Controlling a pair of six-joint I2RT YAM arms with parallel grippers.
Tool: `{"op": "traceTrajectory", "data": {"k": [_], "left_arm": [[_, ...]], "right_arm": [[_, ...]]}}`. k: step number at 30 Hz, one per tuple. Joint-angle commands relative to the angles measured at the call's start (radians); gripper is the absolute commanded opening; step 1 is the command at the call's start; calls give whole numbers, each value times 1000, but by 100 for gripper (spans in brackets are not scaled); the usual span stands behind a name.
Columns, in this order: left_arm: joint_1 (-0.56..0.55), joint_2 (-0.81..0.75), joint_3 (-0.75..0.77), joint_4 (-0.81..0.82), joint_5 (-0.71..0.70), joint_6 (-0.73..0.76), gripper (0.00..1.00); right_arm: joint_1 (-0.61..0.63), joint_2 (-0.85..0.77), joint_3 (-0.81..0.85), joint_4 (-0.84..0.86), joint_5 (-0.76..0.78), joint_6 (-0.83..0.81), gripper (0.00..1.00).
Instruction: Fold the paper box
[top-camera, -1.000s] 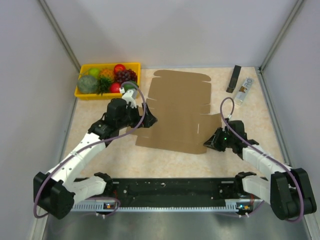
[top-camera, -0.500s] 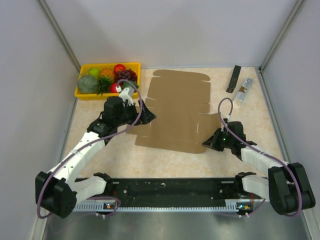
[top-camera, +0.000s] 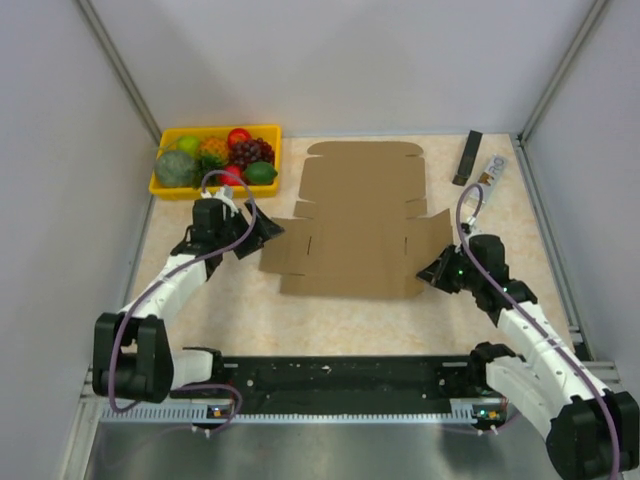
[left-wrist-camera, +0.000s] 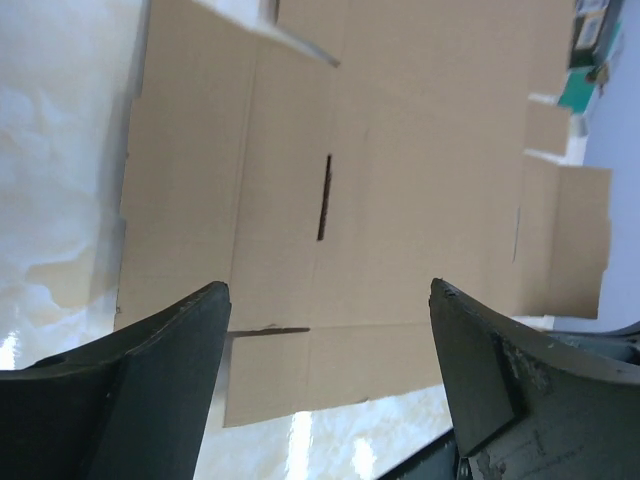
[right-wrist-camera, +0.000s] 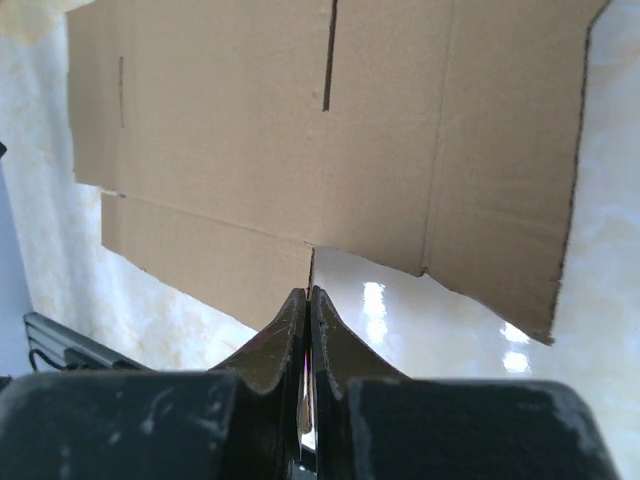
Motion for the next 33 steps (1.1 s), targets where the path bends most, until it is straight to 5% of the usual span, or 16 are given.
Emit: {"op": "traceTrajectory", "data": {"k": [1,11,20,28,33], "left_arm": [[-29,51,-20,110,125,-21,84],[-95,97,41,51,62,97,86],[-186,310,276,28,64,113,77],[-255,459,336,-20,-39,142,79],[-259,424,236,47,-65,117,85]], "right_arm": [[4,-21,89,-137,93,-59,0],[0,33,290,-328,443,-163,0],[-23,235,411,-256,672,-340,0],[-48,229,441,-131,566,-398,0],[-49,190,424,-121,453,-386,0]]}}
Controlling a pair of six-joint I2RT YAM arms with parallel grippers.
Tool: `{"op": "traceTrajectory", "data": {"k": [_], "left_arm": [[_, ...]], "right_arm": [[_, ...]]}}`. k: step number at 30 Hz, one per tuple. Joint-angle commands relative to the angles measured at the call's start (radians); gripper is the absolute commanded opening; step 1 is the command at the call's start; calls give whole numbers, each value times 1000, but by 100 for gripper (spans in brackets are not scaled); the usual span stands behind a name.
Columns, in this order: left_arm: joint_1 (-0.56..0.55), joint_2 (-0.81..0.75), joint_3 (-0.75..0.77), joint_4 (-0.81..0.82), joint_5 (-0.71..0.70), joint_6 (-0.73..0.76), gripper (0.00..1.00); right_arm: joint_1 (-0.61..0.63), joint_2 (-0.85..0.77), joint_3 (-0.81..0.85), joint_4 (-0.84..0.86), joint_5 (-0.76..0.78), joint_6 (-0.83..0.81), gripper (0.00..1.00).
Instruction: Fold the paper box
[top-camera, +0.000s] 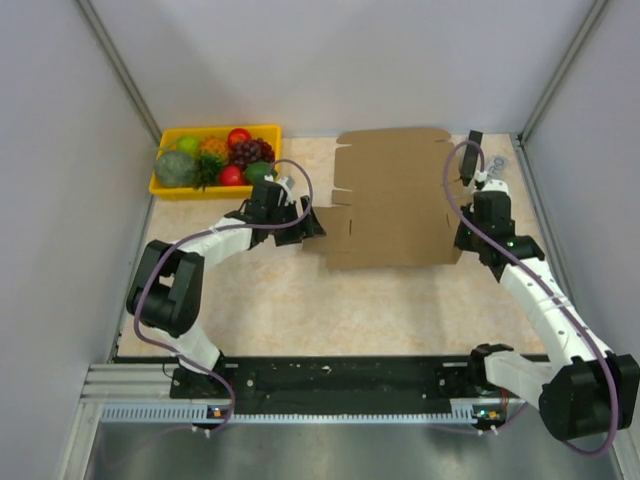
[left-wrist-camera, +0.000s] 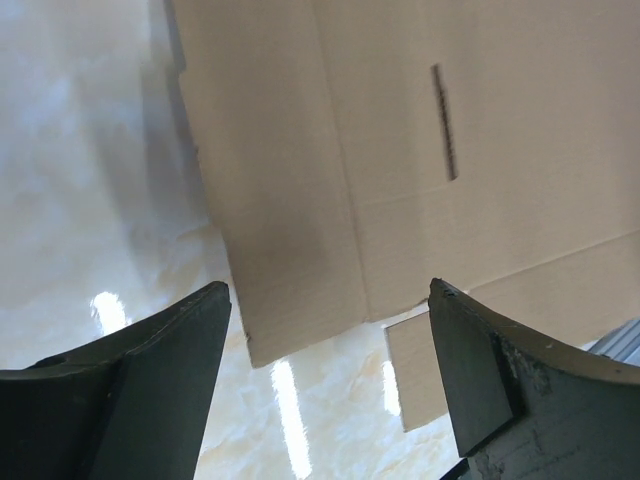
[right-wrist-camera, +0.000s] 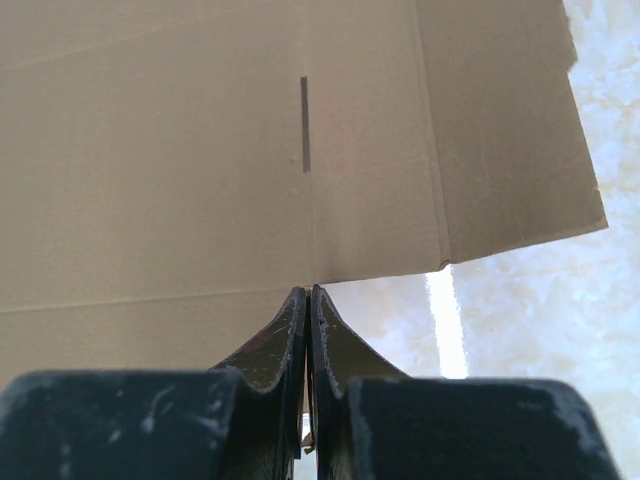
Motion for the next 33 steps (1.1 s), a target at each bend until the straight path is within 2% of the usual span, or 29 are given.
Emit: {"op": "traceTrajectory", "data": {"k": [1,7,9,11,17,22,24,25,31,33], "left_arm": [[-1,-59,-85,69,-55,-10,88],[5,-125,-200,120,-77,-57,91],[25,-129,-245,187,-57,-92,91],[45,-121,-295,310,27,-169,87],[63,-67,-321,523,119,-321,78],[66,-79,-361,648,103,-390,66],[66,-80,-355,639,95,-399,62],[66,-76,-349,634,93,-407,56],[66,-69,-338,609,70,-403,41],[66,-76,-318,560,50,-354,26]], "right_arm": [[-8,-69,32,69,-80,-8,0],[-10,-101,9,67,-95,-10,0],[-10,-106,9,66,-109,-5,0],[-10,-112,7,67,-124,1,0],[-14,-124,1,64,-144,16,0],[-16,-138,-11,66,-163,30,0],[-16,-144,-22,66,-164,36,0],[-16,-147,-27,64,-167,42,0],[-16,-155,-41,67,-174,62,0],[-16,-161,-44,67,-184,68,0]]}}
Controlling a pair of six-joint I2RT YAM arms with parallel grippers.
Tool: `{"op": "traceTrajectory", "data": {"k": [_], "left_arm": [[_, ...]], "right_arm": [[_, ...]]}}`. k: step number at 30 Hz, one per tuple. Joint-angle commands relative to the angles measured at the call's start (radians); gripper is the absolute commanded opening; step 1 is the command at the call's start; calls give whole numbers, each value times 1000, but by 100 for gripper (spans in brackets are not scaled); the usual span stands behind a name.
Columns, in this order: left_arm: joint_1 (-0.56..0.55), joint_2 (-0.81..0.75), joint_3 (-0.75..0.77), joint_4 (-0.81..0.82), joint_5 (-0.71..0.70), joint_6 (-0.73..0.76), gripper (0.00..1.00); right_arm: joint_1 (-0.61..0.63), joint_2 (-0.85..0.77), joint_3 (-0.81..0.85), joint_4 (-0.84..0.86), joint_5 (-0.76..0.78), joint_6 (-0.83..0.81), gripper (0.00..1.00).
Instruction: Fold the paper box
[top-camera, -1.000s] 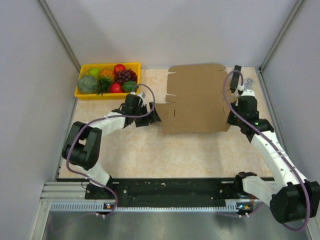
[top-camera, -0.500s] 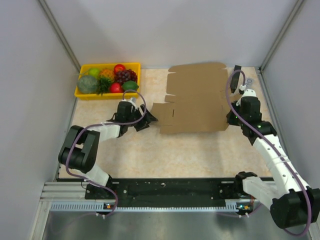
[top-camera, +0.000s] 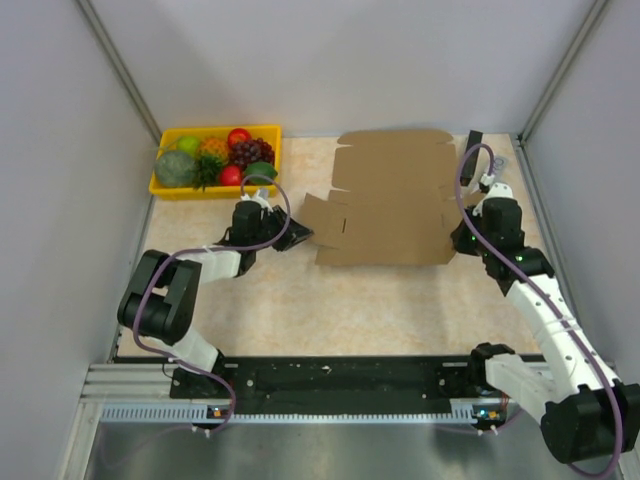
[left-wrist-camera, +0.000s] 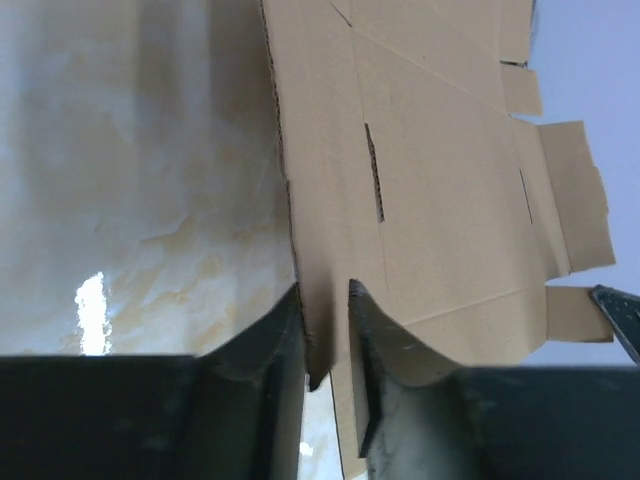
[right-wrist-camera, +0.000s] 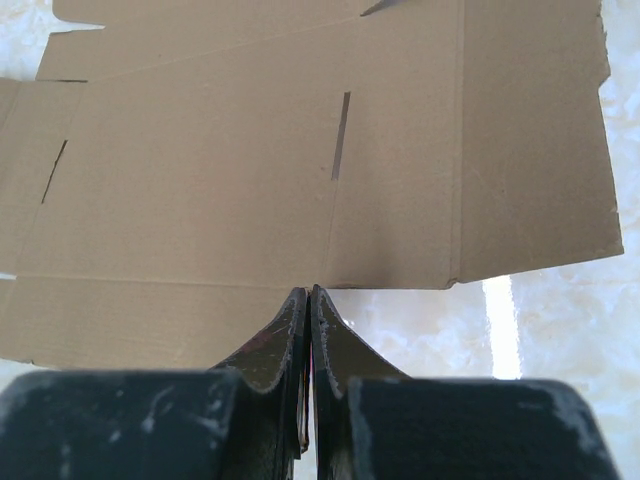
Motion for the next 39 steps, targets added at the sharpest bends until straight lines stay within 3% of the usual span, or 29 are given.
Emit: {"op": "traceTrajectory", "data": {"k": [1,2,4,5,6,7,11,15,19,24,33,39], "left_arm": [[3,-17,57,-73,-47,66,21],[0,-33,72,-124,-65,96,11],[-3,-59,126,-264,-129,185,1],[-8,-92,141,-303,-154,215,0],[-11,-111,169,-337,-173,275,0],[-14,-131,180,-375,-186,304,0],[-17,-272,235,-565,-245,424,0],[-17,-358,328,-690,-208,554,0],[-17,-424,399,-780,-148,640,0],[-14,-559,439,-782,-148,734,0],[-14,-680,504,-796,36,906,0],[-14,-723,510,-820,103,969,0]], "right_arm": [[-7,-37,-12,47,-43,26,0],[-9,-43,-15,44,-46,26,2],[-9,-49,-12,17,-46,31,21],[-7,-54,-4,3,-46,31,28],[-7,-52,5,-14,-46,30,43],[-7,-51,40,-39,-44,26,48],[22,-19,198,-216,-101,-12,61],[103,12,356,-261,-151,-100,68],[152,110,526,-220,-410,-203,68],[322,282,737,-192,-506,-462,68],[459,458,1083,-162,-773,-808,68],[556,557,1266,-210,-715,-950,66]]}}
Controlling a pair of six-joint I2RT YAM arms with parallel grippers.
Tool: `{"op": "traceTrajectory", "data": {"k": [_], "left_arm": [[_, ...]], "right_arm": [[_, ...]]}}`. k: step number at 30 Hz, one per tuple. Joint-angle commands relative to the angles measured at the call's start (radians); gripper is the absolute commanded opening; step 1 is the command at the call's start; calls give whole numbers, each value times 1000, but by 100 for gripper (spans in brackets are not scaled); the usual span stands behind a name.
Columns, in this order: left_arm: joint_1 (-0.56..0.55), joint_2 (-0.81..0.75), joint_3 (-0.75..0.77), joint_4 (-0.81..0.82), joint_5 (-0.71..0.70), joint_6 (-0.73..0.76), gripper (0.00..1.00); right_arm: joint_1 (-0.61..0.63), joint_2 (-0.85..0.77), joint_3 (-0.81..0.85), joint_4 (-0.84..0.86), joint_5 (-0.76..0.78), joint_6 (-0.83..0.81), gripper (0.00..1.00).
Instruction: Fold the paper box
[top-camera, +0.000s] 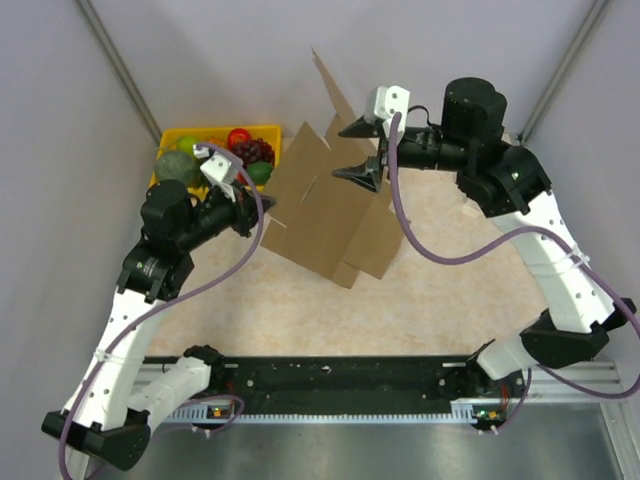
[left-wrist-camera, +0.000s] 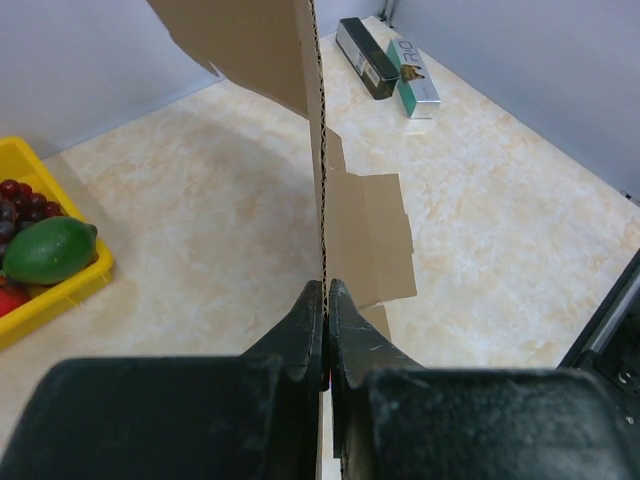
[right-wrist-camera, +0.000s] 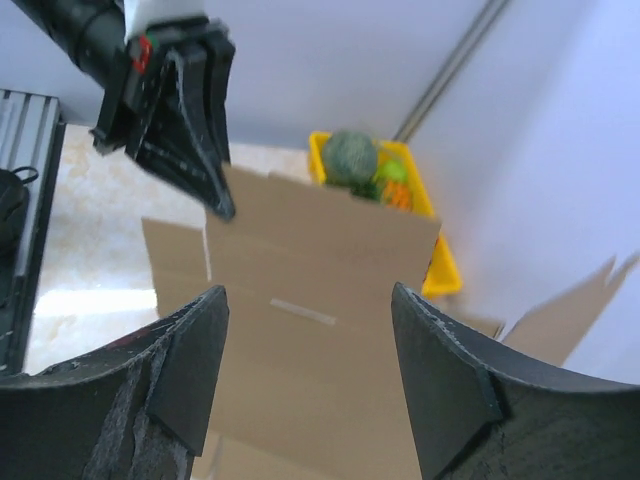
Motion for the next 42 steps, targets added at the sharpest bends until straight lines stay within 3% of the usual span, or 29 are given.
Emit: {"op": "traceTrajectory", "data": {"k": [1,3,7,12,27,42], "left_arm": [[2,-11,49,-2,93,121,0],[2,4,110,-81,73,170,0],[2,53,218,-223,30,276,0],[2,50,270,-278,57,348,0],[-12,40,278,-309,165,417,0],[-49,30,279,-324,103,462,0]], "right_arm": [[79,81,149,-28,18,-195,66],[150,102,185,-84,103,-298,63],[219,133,205,-91,198,-335,60],[275,179,257,-95,305,-376,52],[308,241,303,-197,293,-390,44],[332,285,304,-244,299,-401,30]]}}
